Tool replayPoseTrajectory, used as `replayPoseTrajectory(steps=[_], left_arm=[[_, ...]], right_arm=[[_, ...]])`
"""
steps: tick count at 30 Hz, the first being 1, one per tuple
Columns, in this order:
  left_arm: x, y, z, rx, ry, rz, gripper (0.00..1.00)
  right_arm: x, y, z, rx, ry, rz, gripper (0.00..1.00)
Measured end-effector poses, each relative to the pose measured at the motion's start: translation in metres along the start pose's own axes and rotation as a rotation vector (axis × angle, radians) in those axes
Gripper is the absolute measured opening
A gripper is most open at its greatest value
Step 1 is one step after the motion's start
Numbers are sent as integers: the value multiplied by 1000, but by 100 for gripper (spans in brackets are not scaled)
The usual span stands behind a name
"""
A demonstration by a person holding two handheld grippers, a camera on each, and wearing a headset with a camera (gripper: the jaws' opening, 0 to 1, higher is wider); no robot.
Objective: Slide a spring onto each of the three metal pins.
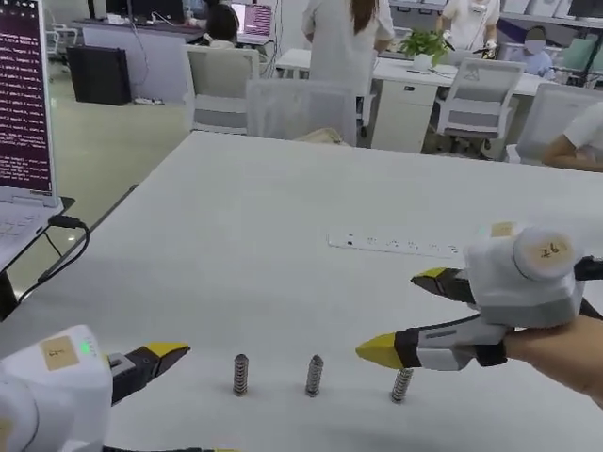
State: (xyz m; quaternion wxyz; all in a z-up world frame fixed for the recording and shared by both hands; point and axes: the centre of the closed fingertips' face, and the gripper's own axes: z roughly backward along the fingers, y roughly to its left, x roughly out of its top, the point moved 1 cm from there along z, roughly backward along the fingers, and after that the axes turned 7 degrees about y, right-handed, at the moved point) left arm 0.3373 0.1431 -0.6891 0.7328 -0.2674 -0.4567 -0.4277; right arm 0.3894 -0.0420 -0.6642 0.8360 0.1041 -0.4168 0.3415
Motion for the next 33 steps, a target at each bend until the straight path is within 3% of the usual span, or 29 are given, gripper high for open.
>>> replayPoseTrajectory(steps=[5,11,33], left_arm=[[2,-1,-3,-6,-2,3,82],[3,-1,-5,-7,-11,5,82],[1,-3,1,-3,-23,15,82]], right_arm=[[-17,-5,19,-32,-21,-59,78],[-32,0,36,-62,-38,-94,79],[-74,26,43,-54,-32,-143,79]])
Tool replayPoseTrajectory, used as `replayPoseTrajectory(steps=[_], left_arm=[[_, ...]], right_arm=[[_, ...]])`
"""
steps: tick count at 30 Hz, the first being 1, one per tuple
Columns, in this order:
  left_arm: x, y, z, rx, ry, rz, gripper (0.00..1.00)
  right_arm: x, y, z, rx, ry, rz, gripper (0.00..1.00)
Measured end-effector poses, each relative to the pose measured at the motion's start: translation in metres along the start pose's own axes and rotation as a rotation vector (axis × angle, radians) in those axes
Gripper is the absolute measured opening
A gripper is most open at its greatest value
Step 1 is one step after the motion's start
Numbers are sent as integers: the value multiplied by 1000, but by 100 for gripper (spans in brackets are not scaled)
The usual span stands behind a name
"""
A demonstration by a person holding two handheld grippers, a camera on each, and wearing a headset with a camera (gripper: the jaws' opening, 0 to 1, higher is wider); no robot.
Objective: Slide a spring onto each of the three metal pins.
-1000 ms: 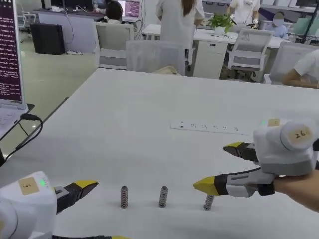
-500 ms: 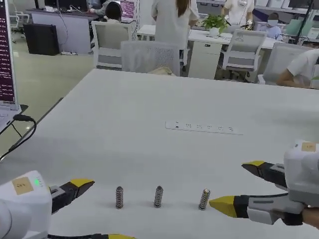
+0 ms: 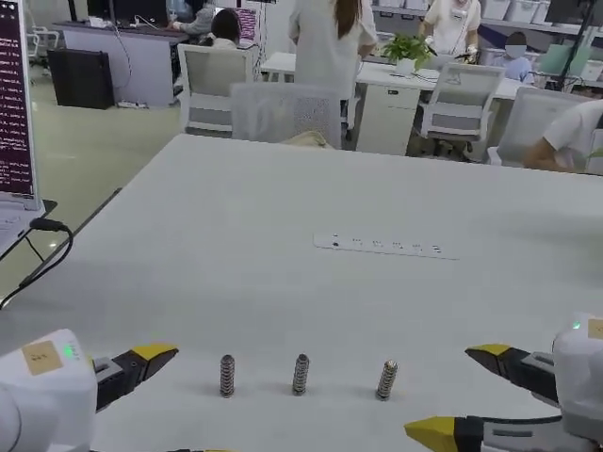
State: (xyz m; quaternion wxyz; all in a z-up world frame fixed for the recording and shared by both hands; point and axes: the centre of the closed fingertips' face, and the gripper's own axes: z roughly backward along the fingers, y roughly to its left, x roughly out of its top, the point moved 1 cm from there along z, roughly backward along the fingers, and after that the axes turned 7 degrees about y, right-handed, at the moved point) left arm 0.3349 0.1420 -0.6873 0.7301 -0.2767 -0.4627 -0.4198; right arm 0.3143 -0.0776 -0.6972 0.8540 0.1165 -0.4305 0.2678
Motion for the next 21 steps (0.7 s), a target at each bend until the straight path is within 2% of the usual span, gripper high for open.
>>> replayPoseTrajectory(steps=[5,10,21], left_arm=[[-6,-3,-1,-3,9,7,82],[-12,-5,-2,-3,16,21,82],[-24,-5,-2,4,34,48,82]], right_arm=[[-9,1,-4,0,1,-10,79],[-25,5,-10,19,49,-21,79],[-33,9,-13,40,70,-27,81]])
